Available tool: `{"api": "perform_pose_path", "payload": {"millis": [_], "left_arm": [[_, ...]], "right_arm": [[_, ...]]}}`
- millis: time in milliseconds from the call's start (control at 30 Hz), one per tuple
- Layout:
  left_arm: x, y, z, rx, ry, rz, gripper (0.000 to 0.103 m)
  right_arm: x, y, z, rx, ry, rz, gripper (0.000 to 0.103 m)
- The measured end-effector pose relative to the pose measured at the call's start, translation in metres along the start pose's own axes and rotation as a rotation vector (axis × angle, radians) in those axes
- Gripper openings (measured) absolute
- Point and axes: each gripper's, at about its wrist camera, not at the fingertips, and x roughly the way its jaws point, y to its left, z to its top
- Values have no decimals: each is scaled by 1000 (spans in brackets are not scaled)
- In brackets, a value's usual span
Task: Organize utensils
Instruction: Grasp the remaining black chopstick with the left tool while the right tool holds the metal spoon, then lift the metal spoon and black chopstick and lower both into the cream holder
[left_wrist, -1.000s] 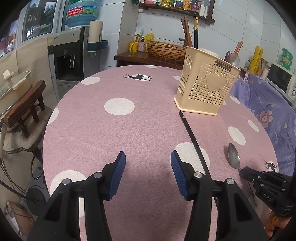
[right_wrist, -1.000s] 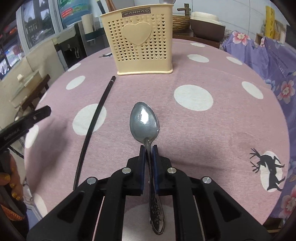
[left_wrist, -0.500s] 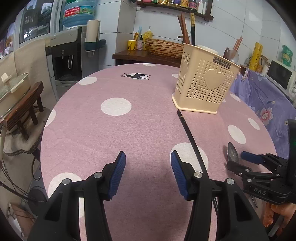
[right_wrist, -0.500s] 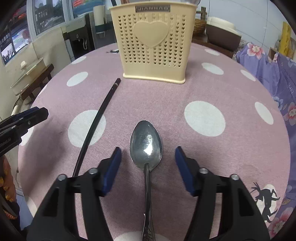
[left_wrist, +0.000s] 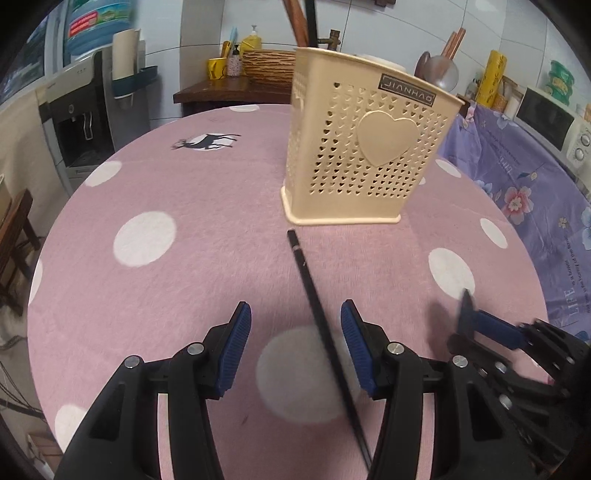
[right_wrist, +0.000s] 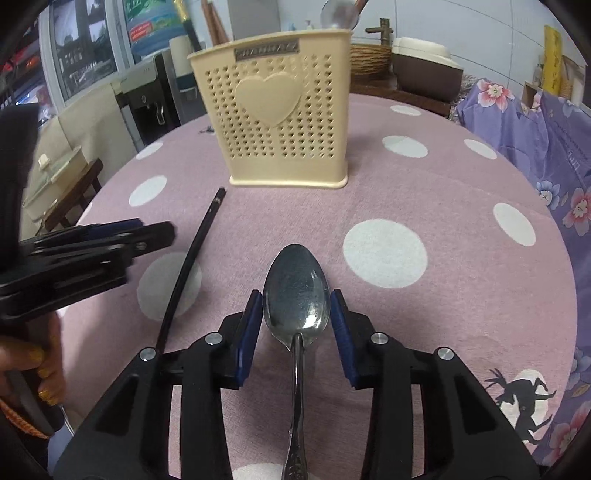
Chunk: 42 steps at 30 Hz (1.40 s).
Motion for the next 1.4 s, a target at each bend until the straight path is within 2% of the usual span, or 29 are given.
{"api": "perform_pose_path", "payload": {"millis": [100,200,333,467,600,833,967,1200,1400], "left_arm": [[19,-8,10,20,14,60,51],[33,-12,18,20,35,80,50],[47,-12,21,14,67,110,37],[48,-13,22,26,59,141,32],[48,-14,23,25,54,154,11],[49,-15,24,13,48,144,8],[47,-12,24,-7,49,111,8],[-4,2,27,-58,-50,16,8],[-86,13,40,-66,-229,-44,8]], "right_arm": [[-12,-2,2,4,-34,-4,38],[-20,-1,2,2,-54,-4,38],[-25,-2,2,1,-65,2,38],[-27,-5,2,7,-74,10,38],[-27,-3,4,1,-79,14,38],[-30,-4,3,4,-81,11,38],[-30,-4,2,5,-82,11,38],[-35,-3,4,7,-100,39,38],[-51,0,17,16,-139,91,38]]}}
